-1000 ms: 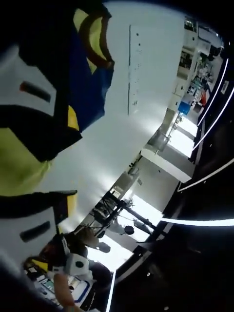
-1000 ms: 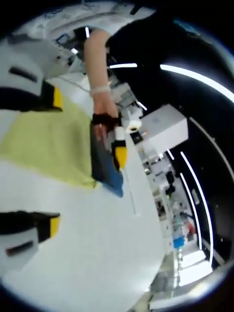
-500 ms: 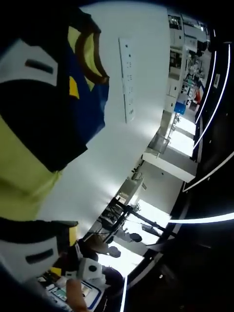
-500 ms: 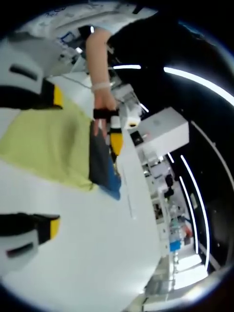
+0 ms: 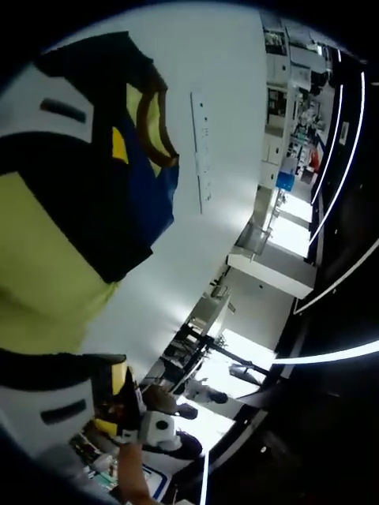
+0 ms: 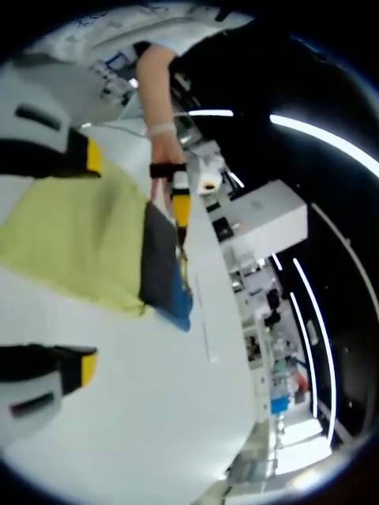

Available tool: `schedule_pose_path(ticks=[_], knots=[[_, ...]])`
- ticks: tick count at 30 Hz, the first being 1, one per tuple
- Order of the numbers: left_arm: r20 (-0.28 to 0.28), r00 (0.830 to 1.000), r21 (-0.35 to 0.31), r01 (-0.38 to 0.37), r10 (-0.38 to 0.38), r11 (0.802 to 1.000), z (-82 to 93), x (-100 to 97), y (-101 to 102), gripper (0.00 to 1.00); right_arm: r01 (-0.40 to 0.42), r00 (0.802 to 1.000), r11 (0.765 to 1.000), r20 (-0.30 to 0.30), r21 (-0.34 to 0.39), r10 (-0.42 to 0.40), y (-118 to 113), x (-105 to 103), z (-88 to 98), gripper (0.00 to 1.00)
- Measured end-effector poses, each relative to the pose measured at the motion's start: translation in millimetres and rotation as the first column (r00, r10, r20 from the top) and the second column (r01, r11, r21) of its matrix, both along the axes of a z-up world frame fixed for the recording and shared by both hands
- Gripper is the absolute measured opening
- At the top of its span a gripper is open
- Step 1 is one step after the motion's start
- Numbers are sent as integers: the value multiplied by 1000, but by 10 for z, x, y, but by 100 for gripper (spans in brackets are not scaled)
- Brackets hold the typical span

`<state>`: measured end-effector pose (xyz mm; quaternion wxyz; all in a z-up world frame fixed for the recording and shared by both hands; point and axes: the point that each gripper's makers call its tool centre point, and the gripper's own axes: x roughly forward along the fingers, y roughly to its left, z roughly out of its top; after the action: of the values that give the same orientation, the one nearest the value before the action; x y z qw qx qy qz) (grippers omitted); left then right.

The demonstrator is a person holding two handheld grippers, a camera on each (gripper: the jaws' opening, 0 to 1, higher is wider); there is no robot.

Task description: Fold the garment on the visible template until the final outline fits inside the template.

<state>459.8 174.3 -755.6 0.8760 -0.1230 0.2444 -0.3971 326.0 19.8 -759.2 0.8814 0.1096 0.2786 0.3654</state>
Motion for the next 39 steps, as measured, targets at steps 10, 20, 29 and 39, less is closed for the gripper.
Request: schedule_pose_path(ticks=[10, 20, 29, 39], knots=[[7, 996, 39, -93, 93, 995, 86, -207, 686, 91, -19, 1000, 1000, 13, -2, 19, 63, -71, 78, 87], [-23, 989, 114, -144, 147, 983, -89, -557, 1255, 90, -28, 1000, 1000, 11, -1, 28, 45, -129, 81, 86], [-61, 983, 125, -165, 174, 978, -171, -911, 1486, 88, -49, 999, 999, 5, -19, 49, 15, -182, 73, 86], [-111, 972, 115, -195, 207, 974, -303, -1268, 1685, 83, -59, 998, 998, -8, -35, 59, 21, -233, 41, 85]])
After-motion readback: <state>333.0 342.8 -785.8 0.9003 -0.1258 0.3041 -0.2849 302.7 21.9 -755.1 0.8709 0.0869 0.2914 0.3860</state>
